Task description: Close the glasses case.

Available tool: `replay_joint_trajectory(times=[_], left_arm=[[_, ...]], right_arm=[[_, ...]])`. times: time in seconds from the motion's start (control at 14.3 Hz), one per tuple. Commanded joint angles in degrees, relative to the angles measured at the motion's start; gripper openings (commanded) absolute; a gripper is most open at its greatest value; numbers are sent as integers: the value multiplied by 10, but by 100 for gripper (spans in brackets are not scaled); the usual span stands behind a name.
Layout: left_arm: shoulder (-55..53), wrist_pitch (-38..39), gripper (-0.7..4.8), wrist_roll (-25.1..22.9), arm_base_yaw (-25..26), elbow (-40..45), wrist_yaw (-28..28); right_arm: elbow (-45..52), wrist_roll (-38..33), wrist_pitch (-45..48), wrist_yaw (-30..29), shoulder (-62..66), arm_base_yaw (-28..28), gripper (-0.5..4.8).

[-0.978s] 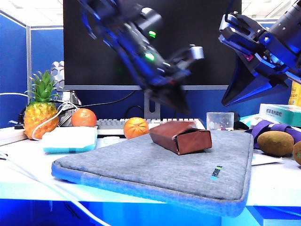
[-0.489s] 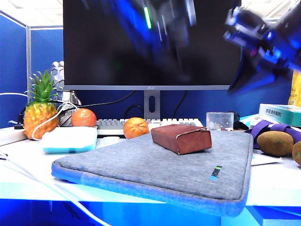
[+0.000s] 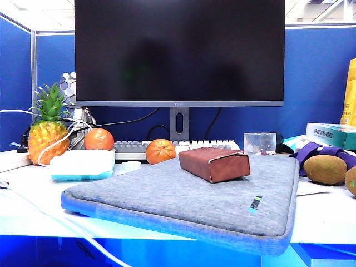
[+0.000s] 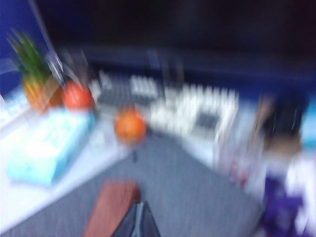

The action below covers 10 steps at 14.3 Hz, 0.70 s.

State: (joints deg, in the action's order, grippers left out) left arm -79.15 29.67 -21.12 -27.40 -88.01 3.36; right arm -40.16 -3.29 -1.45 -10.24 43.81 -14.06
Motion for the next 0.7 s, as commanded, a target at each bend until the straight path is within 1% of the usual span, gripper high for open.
replay_joint_trajectory(times=[0.07, 0.14, 0.21, 0.28, 0.35, 0.42, 0.49, 0.56, 0.7], left_arm=[[132, -19, 41, 6, 53, 103, 2], [206, -20, 51, 10, 71, 157, -27], [274, -27, 53, 12, 78, 204, -61], [351, -30, 54, 15, 78, 254, -86], [416, -30, 53, 16, 78, 292, -99], [504, -32, 60, 16, 78, 344, -124], [564, -31, 84, 17, 78, 376, -144], [620, -32, 85, 25, 78, 409, -152], [718, -32, 85, 70, 78, 480, -154]], right_arm=[[-1, 34, -10, 3, -39, 0, -6], [-1, 34, -9, 3, -47, 0, -6], [-1, 34, -9, 2, -55, 0, -6], [-1, 34, -8, 3, -65, 0, -6], [-1, 34, -8, 3, -77, 1, -6], [0, 38, 3, 3, -101, 1, -6], [3, 61, 7, 3, -122, 0, -6], [19, 90, 19, 3, -153, -1, -6], [92, 90, 62, 8, -221, -1, -6]])
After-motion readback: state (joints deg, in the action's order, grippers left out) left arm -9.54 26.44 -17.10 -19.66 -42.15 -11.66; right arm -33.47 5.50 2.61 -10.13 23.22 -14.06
